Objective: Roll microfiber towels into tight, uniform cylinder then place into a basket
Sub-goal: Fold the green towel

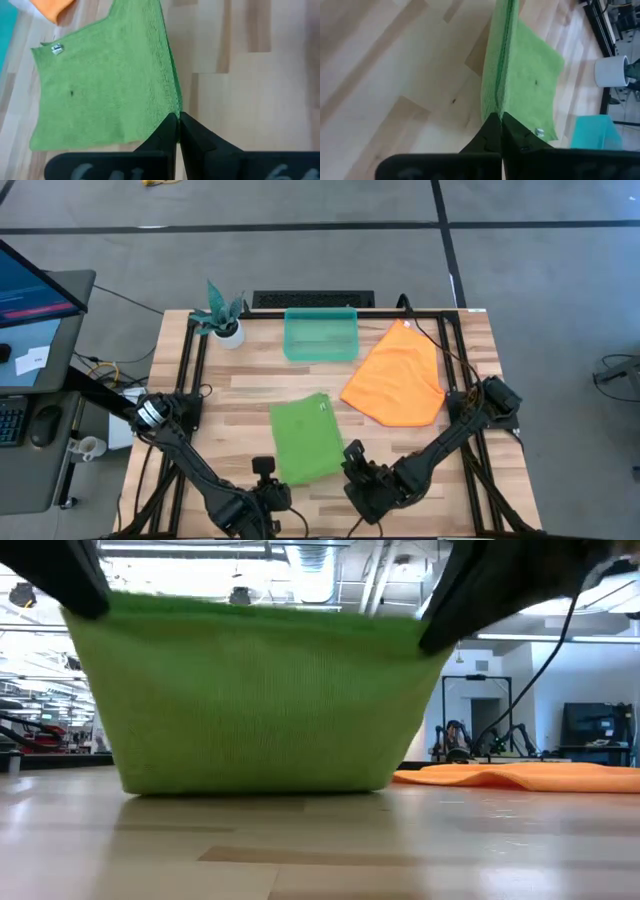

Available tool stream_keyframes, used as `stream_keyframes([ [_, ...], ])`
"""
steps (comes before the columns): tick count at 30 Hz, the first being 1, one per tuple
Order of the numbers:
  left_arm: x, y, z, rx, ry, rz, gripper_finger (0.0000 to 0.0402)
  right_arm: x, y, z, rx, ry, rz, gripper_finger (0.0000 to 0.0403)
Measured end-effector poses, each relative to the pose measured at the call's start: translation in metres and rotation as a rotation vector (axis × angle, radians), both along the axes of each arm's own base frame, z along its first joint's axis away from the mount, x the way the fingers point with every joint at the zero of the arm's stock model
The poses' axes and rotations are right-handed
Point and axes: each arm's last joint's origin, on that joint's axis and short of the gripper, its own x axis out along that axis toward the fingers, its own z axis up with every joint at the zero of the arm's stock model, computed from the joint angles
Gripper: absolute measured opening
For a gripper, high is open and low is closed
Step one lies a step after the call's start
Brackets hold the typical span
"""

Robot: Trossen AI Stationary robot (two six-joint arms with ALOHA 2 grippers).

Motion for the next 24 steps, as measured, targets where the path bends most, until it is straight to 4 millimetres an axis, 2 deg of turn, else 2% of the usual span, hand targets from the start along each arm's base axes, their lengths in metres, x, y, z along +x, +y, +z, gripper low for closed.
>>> stream_keyframes([
  [7, -0.009, -0.008, 0.012, 0.032, -0.053, 0.014, 0.0002, -0.010, 0.015, 0.015, -0.004, -0.041, -0.028, 0.0021],
  [10, -0.011, -0.003, 0.012, 0.082, -0.049, 0.035, 0.0002, -0.005, 0.008, 0.015, -0.033, -0.068, -0.064, 0.0022],
  [17, 0.002, 0.025, 0.012, 0.104, -0.046, 0.221, 0.0002, 0.023, -0.043, 0.006, -0.013, -0.067, -0.291, 0.0008],
  [24, 0.021, 0.058, 0.007, 0.119, 0.000, 0.349, 0.0002, 0.043, -0.095, -0.012, 0.029, -0.062, -0.470, 0.0024],
])
